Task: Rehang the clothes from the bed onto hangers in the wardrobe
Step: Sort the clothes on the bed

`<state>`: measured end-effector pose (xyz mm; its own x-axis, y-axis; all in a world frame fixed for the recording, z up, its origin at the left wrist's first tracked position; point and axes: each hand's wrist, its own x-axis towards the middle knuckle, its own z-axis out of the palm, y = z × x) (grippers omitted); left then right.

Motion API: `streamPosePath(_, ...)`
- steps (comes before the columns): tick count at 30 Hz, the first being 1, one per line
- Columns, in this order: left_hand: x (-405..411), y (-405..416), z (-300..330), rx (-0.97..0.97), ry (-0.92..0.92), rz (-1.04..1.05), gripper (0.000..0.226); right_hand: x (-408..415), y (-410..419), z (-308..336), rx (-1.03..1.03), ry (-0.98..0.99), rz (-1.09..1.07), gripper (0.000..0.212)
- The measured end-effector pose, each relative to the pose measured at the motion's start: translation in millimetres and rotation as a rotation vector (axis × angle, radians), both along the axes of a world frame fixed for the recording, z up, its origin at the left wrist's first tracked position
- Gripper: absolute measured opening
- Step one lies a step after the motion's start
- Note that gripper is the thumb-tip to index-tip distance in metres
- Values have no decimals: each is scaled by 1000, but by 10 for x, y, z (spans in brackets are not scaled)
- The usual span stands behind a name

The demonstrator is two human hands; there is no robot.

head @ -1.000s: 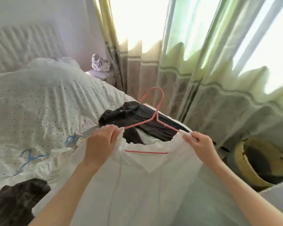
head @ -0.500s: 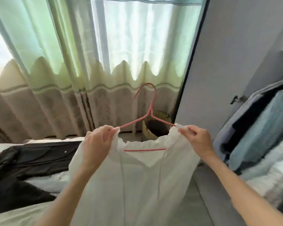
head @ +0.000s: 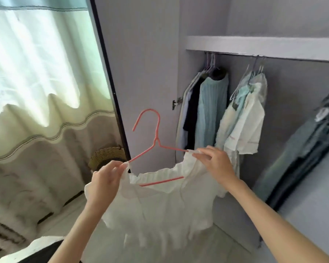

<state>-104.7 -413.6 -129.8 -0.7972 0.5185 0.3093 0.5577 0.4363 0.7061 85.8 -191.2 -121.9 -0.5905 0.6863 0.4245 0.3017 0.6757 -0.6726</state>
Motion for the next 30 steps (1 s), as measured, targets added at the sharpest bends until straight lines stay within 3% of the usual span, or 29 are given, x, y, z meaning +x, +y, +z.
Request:
streamPosePath(9,47,969,281,48,28,-273,16,705,66,95,-90,-27,-201,23)
streamPosePath(14,-28,1552,378,-13,47,-383,22,954,199,215,-168,-183,-221,21)
streamPosePath(16,-59,1754,333,-38,-6,-403,20,1002,254,247,-163,-160,-277,23)
streamPosePath(20,-17,2094,216,81,-287,-448,11,961,405,269,-144,-65,-445,27)
streamPosePath(25,18,2468,-84,-86,-258,-524,30,903,764,104,-220,-218,-655,24)
streamPosePath(30,-82,2818,-166,-174,-241,-578,33,784,1308,-39,-460,-146,-674,32)
